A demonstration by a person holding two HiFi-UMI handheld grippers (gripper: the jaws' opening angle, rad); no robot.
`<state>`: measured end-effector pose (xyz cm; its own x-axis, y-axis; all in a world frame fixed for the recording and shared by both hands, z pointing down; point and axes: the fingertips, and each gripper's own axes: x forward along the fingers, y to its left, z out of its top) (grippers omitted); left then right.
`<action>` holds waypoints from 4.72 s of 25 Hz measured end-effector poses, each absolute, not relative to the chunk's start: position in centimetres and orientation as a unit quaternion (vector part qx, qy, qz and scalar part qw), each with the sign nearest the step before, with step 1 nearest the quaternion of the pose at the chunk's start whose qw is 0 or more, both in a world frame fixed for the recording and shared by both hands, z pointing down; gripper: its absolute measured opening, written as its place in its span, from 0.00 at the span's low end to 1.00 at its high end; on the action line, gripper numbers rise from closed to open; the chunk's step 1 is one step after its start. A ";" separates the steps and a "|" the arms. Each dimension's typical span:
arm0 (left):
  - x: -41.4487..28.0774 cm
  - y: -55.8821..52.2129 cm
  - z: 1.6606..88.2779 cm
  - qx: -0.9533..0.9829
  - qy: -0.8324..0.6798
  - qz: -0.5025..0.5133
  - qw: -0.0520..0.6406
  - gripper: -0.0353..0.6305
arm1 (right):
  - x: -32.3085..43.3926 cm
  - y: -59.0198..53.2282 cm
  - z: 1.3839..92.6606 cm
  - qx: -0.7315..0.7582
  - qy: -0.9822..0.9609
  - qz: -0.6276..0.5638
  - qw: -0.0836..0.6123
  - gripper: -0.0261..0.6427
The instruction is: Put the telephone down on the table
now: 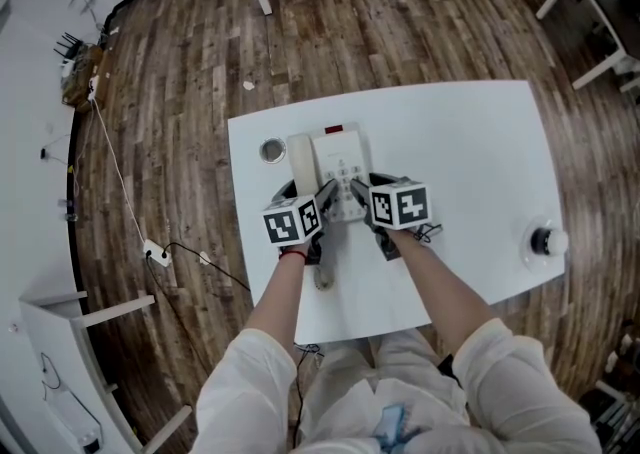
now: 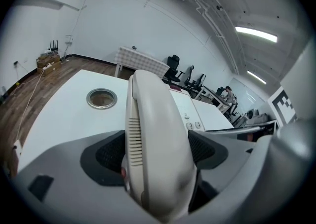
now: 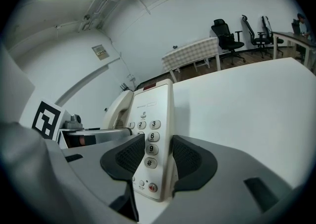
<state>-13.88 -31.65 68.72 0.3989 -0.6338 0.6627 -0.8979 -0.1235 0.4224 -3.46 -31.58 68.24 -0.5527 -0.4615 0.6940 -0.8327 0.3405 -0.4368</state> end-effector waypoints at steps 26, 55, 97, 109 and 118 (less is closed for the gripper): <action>-12.4 -27.2 62.3 0.734 -0.544 0.194 0.357 0.56 | -2.5 -27.4 63.1 0.412 -0.812 0.339 0.236 0.33; -4.9 -15.7 51.2 0.810 -0.475 0.107 0.327 0.41 | 0.4 -15.6 51.2 0.349 -0.869 0.317 0.152 0.16; -1.0 -12.7 42.5 0.889 -0.388 0.033 0.243 0.06 | 1.8 -12.6 42.8 0.270 -0.915 0.293 0.059 0.09; -1.2 -12.5 43.4 0.886 -0.385 0.041 0.255 0.06 | 1.6 -12.5 43.7 0.269 -0.912 0.303 0.067 0.09; -1.4 -12.2 43.9 0.882 -0.389 0.042 0.263 0.06 | 1.5 -12.2 44.1 0.268 -0.909 0.310 0.069 0.09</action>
